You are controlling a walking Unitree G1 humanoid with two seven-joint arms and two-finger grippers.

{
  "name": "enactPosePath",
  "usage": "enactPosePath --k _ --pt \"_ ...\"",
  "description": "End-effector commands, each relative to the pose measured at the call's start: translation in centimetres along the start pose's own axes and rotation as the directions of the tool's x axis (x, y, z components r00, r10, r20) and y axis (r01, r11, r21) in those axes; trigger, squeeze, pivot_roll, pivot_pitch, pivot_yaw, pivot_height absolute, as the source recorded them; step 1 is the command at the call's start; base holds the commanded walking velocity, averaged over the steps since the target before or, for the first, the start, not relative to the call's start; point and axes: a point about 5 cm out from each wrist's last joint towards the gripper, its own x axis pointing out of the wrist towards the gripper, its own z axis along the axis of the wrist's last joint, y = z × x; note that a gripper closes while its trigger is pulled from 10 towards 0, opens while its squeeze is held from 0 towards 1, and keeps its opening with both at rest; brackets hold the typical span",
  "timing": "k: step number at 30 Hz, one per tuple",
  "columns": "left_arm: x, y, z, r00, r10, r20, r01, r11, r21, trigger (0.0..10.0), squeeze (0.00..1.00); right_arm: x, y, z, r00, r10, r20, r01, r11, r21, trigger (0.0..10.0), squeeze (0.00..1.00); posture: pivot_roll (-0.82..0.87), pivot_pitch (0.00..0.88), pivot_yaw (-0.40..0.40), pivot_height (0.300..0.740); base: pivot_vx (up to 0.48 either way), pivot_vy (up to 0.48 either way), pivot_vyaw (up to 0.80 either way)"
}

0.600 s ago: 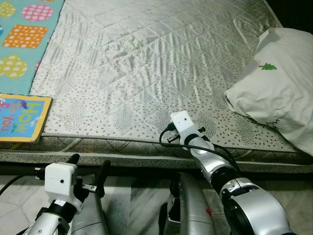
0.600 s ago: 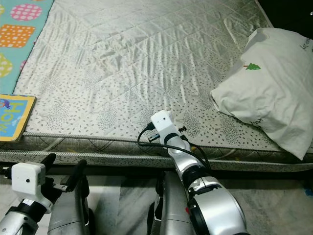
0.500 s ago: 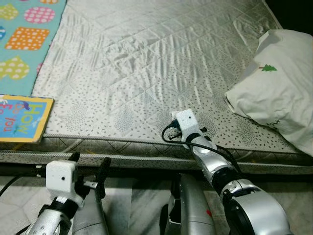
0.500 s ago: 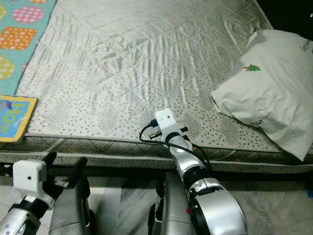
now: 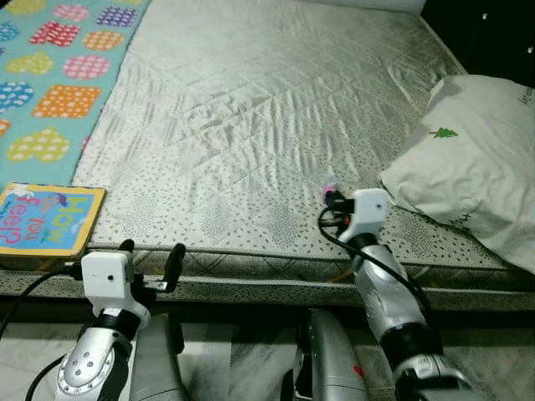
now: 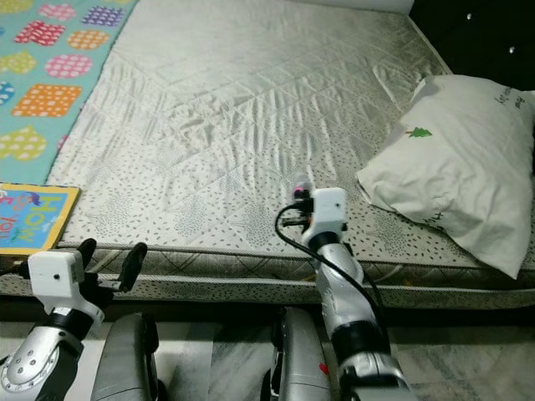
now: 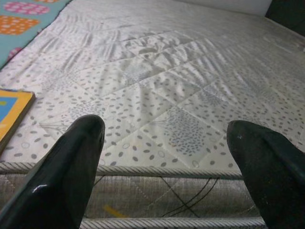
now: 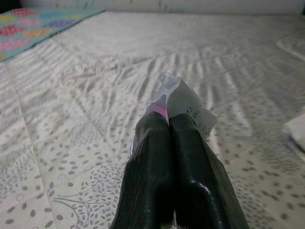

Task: Clean up the room

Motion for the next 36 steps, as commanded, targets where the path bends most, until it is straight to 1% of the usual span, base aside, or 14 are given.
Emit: enactPosePath --k 1,2,4,6,7,8,11,14,19,27,36 --pt "0.1 -0.1 -0.3 1.0 0.001 -0.002 -0.001 1.0 0.001 10.0 0.0 -0.2 -0.2 1.0 1.0 -0.013 0.02 0.013 1.0 0.011 9.6 0.0 -0.01 0.074 -0.098 0.555 0.0 0.0 0.0" --pt "0.2 -0.1 -0.3 1.0 0.005 0.001 -0.005 1.0 0.001 10.0 0.0 -0.4 -0.2 1.1 1.0 -0.015 0.015 0.015 1.0 0.012 10.0 0.0 -0.01 0.074 -0.098 0.555 0.0 0.0 0.0" --pt "0.3 0.0 -0.4 1.0 0.016 0.005 -0.016 1.0 -0.001 10.0 0.0 -0.7 -0.2 1.3 1.0 -0.017 0.019 0.017 1.0 0.014 10.0 0.0 -0.01 0.067 -0.096 0.555 0.0 0.0 0.0" --pt "0.5 0.2 -0.4 0.999 0.04 0.015 -0.04 0.999 -0.007 10.0 0.0 -1.5 -0.7 1.6 0.998 -0.056 0.018 0.056 0.998 0.036 10.0 0.0 -0.01 0.057 -0.095 0.555 0.0 0.0 0.0" --pt "0.5 0.2 -0.4 0.999 0.04 0.015 -0.04 0.999 -0.007 10.0 0.0 -1.5 -0.7 1.6 0.998 -0.056 0.018 0.056 0.998 0.036 10.0 0.0 -0.01 0.057 -0.095 0.555 0.0 0.0 0.0" --pt "0.6 0.3 -0.3 0.999 0.047 0.02 -0.047 0.999 -0.012 10.0 0.0 -2.0 -1.0 1.5 0.997 -0.078 0.003 0.078 0.996 0.042 10.0 0.0 -0.01 0.054 -0.093 0.555 0.0 0.0 0.0" --pt "0.8 0.3 -0.2 0.998 0.054 0.027 -0.054 0.998 -0.018 10.0 0.0 -2.4 -1.3 1.3 0.996 -0.088 -0.013 0.089 0.994 0.063 10.0 0.0 0.0 0.052 -0.088 0.555 0.0 0.0 0.0" --pt "1.0 0.1 -0.2 0.998 0.049 0.031 -0.048 0.999 -0.024 10.0 0.0 -2.4 -1.1 1.6 0.997 -0.075 -0.004 0.075 0.993 0.096 10.0 0.0 0.0 0.052 -0.083 0.555 0.0 0.0 0.0" --pt "1.0 -0.2 -0.2 0.999 0.034 0.032 -0.033 0.999 -0.029 10.0 0.0 -1.7 -0.6 2.9 0.999 -0.049 0.015 0.047 0.992 0.115 10.0 0.0 0.0 0.058 -0.081 0.589 0.0 0.0 0.0" --pt "0.8 -0.3 -0.4 0.999 0.032 0.026 -0.031 0.999 -0.028 10.0 0.0 -1.5 -1.0 3.3 0.999 -0.048 0.005 0.047 0.991 0.123 10.0 0.0 -0.01 0.067 -0.089 0.638 0.0 0.0 0.0" --pt "0.7 -0.4 -0.6 0.999 0.034 0.018 -0.034 0.999 -0.027 10.0 0.0 -1.5 -0.8 3.4 0.998 -0.061 -0.001 0.061 0.99 0.123 10.0 0.0 -0.01 0.08 -0.089 0.701 0.0 0.0 0.0"
